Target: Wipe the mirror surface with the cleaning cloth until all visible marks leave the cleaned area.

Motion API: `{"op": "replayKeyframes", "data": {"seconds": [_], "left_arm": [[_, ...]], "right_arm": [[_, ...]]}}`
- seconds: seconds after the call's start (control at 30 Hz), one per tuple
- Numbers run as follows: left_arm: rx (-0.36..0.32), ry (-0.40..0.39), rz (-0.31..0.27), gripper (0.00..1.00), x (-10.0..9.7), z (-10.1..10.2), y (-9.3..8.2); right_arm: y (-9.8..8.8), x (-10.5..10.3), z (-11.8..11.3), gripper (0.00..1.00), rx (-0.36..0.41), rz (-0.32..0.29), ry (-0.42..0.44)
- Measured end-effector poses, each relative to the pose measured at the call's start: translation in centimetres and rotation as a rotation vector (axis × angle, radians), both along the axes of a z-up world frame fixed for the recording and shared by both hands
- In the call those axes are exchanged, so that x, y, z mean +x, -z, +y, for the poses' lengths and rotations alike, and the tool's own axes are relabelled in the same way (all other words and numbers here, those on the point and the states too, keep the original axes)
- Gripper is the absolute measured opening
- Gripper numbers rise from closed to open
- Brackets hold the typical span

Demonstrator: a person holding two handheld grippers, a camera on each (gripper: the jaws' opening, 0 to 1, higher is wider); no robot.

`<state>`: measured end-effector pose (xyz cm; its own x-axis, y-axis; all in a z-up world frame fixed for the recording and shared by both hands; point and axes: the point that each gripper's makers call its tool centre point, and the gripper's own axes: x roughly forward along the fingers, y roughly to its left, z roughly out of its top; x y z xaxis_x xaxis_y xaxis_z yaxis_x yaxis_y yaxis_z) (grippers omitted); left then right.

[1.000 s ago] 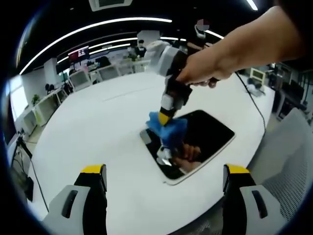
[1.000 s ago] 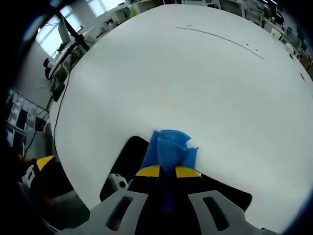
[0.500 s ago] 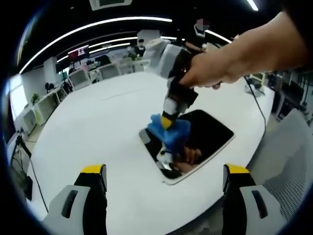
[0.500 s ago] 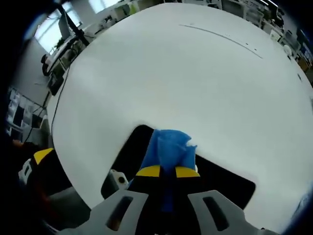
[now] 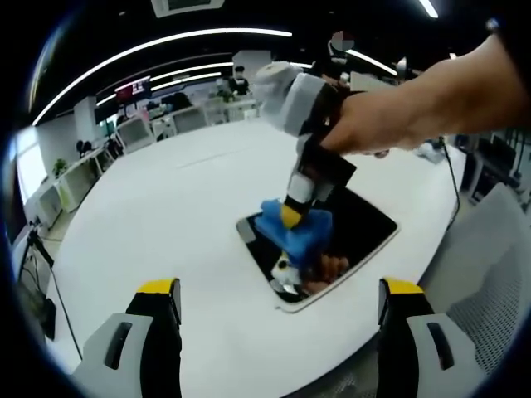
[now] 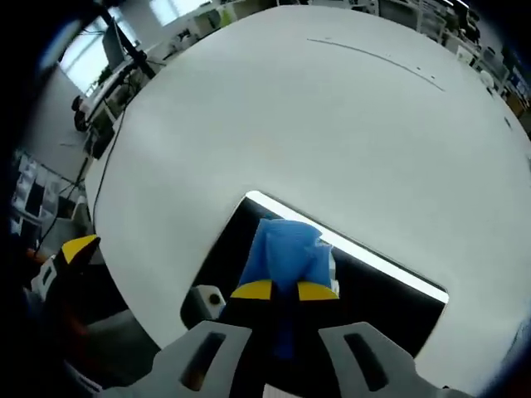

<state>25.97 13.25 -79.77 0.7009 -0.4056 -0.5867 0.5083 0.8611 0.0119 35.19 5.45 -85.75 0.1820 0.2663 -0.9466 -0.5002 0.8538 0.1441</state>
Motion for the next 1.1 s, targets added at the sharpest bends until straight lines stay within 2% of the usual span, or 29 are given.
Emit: {"op": "replayKeyframes", "data": {"seconds": [0.47,1.1], "left_arm": [[0.014,0.010,0.003,0.99,0.0,0.1,0.1],[0.014,0.004,-0.009,0.99,0.0,0.3,-0.1]], "right_arm": [[0.0,-2.4,0.0,0.03,0.037,-0.005,0.012],[-0.3,-5.7,0.0,0.03,0.037,-0.003,-0.007]]}}
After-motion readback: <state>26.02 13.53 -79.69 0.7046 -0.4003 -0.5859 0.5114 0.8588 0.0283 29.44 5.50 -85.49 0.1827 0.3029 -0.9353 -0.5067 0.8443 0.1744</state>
